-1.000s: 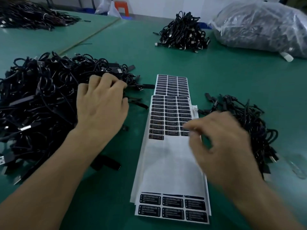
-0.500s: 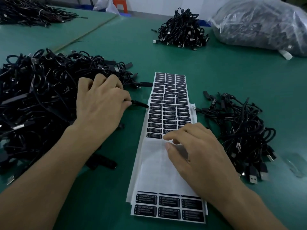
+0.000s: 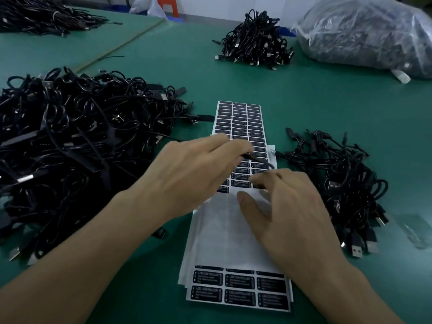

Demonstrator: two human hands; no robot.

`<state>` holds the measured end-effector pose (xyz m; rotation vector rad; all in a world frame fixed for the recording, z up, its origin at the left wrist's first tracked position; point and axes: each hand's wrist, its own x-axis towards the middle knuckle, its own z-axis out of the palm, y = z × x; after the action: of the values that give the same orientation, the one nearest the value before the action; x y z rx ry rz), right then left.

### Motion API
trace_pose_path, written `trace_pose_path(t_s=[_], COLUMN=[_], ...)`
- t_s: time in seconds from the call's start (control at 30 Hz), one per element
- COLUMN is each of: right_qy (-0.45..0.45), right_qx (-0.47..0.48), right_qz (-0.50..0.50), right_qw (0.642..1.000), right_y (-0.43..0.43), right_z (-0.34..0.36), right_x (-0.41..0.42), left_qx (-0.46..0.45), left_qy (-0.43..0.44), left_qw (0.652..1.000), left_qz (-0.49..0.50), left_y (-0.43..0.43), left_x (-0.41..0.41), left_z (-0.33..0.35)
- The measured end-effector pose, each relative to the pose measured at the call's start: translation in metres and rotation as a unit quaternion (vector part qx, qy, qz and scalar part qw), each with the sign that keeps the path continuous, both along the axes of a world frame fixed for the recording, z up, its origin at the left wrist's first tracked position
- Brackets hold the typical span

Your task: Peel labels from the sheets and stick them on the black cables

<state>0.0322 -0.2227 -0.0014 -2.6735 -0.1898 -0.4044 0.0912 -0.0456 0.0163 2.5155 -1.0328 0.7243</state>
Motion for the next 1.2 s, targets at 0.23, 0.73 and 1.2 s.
trace_pose_path(t_s=[0.23, 0.73, 1.2], right_qy=[0.149, 0.165, 0.091], right_qx=[-0.120, -0.073, 0.135], right_qz=[-0.052, -0.038, -0.010], right_qw=[0.980, 0.983, 0.987], right_y=[0.000, -0.001, -0.009], right_z=[0.002, 0.001, 0.003], right_x=[0.001, 0.002, 0.002], left_qx=[0.015, -0.126, -0.311], left_qy=[0.116, 0.361, 0.440], left_qw=[0.987, 0.917, 0.842], left_qz=[0.107, 0.117, 0.001], left_y=[0.002, 0.001, 0.005], left_x=[0.001, 0.011, 0.016], left_z=[-0.001, -0.017, -0.013])
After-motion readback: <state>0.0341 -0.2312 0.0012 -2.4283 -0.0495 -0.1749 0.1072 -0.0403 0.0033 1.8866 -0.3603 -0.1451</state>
